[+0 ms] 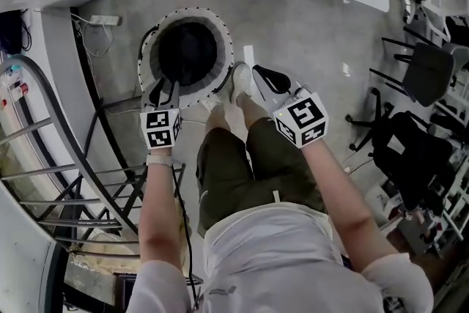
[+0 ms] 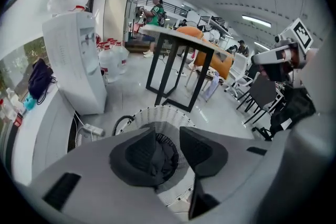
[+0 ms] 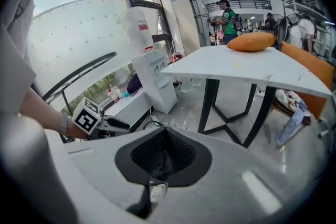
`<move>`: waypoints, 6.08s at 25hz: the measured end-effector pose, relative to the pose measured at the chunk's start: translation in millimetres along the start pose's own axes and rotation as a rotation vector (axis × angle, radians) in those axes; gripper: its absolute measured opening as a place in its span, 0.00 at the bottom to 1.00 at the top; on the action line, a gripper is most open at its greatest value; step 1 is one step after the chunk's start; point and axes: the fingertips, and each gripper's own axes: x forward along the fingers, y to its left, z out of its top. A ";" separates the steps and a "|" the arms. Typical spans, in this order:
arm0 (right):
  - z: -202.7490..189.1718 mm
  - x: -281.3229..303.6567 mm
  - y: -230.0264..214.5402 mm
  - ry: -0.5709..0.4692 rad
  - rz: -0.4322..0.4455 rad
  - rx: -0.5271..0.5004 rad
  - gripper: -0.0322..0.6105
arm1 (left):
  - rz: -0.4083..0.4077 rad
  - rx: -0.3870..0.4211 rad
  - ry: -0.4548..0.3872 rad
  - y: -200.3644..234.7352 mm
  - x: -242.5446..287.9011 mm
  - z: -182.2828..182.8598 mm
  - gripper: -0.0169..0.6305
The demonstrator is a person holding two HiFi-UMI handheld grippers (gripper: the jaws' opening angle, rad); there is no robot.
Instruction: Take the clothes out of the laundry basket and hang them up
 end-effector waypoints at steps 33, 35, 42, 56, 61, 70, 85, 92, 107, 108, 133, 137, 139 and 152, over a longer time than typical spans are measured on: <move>-150.5 217.5 -86.8 0.135 0.138 -0.095 0.06 | 0.083 -0.217 0.538 99.6 356.7 -327.5 0.30; -153.4 218.8 -88.8 0.132 0.134 -0.095 0.06 | 0.080 -0.226 0.541 103.8 364.6 -333.8 0.30; -166.0 233.7 -88.9 0.142 0.134 -0.093 0.06 | 0.058 -0.212 0.600 104.0 384.0 -352.9 0.30; -148.1 219.9 -89.1 0.135 0.117 -0.022 0.06 | 0.065 -0.055 0.752 94.6 356.4 -348.2 0.04; -127.8 191.0 -79.2 0.150 0.112 -0.004 0.06 | 0.093 -0.077 0.698 86.1 317.9 -307.6 0.04; -89.1 112.2 -47.1 0.144 0.103 0.029 0.06 | 0.133 -0.010 0.605 64.8 212.8 -249.9 0.04; -37.4 33.0 -1.9 0.104 0.080 0.016 0.06 | 0.209 0.024 0.361 30.2 58.0 -150.0 0.04; -1.5 18.5 25.3 0.044 0.074 -0.001 0.06 | 0.226 0.142 0.236 25.6 -13.6 -76.3 0.04; 84.0 -1.8 83.1 -0.069 0.149 -0.125 0.08 | 0.306 0.188 -0.128 18.4 -213.1 106.9 0.04; 87.3 -1.8 87.2 -0.071 0.161 -0.134 0.09 | 0.312 0.187 -0.143 17.1 -224.1 114.1 0.04; 34.3 66.2 248.2 0.190 0.615 -0.538 0.47 | 0.791 -0.137 -0.543 -40.6 -462.2 197.7 0.04; 32.4 60.1 254.1 0.199 0.642 -0.556 0.25 | 0.902 -0.217 -0.575 -47.2 -503.4 168.0 0.04; 36.3 53.3 258.5 0.191 0.677 -0.549 0.08 | 0.946 -0.272 -0.596 -53.3 -519.5 148.2 0.04; 190.2 -19.8 305.9 -0.171 0.806 -0.477 0.08 | 1.269 -0.637 -0.591 -123.5 -587.5 -19.2 0.04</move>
